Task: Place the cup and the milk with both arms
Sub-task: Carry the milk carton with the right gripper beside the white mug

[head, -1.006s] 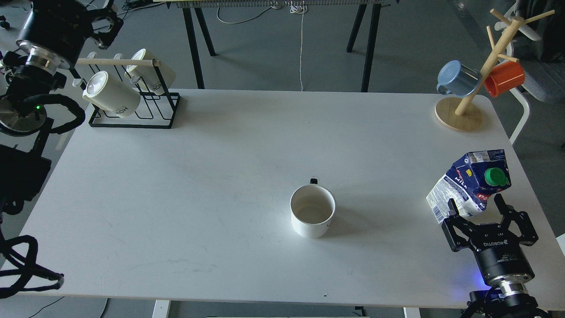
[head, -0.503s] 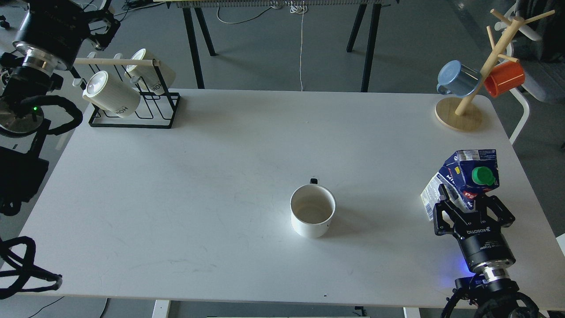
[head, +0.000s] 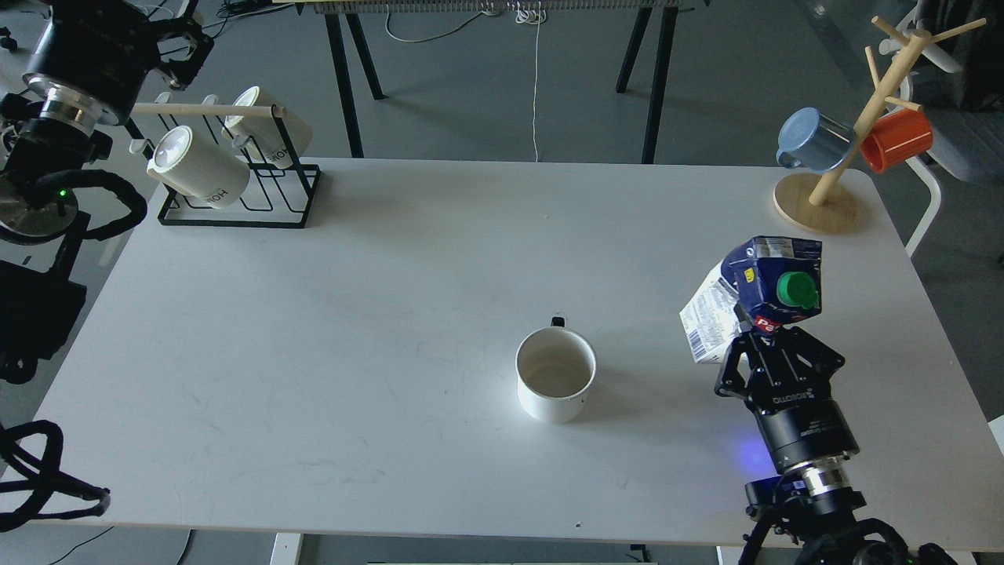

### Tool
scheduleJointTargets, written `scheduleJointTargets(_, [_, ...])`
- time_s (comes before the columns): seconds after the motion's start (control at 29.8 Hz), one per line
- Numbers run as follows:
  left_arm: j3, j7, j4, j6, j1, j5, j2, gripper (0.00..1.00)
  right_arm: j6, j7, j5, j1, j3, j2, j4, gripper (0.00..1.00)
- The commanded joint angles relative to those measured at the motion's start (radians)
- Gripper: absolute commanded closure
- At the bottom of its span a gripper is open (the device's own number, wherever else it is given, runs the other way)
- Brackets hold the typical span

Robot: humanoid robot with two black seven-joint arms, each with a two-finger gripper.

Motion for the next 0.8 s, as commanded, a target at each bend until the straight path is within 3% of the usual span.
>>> scheduleJointTargets(0.0, [0.0, 0.001, 0.0, 0.0, 0.0, 0.0, 0.0, 0.01, 0.0, 0.0, -0.049, -0.006, -0.039, 0.038, -0.004, 0.89])
scheduleJointTargets(0.64, [0.002, 0.0, -0.002, 0.0, 0.014, 0.0, 0.001, 0.01, 0.0, 0.005, -0.083, 0.003, -0.108, 0.081, -0.054, 0.84])
scheduleJointTargets(0.77, [0.0, 0.0, -0.002, 0.0, 0.016, 0.0, 0.003, 0.01, 0.0, 0.005, -0.083, 0.005, -0.108, 0.087, -0.055, 0.79])
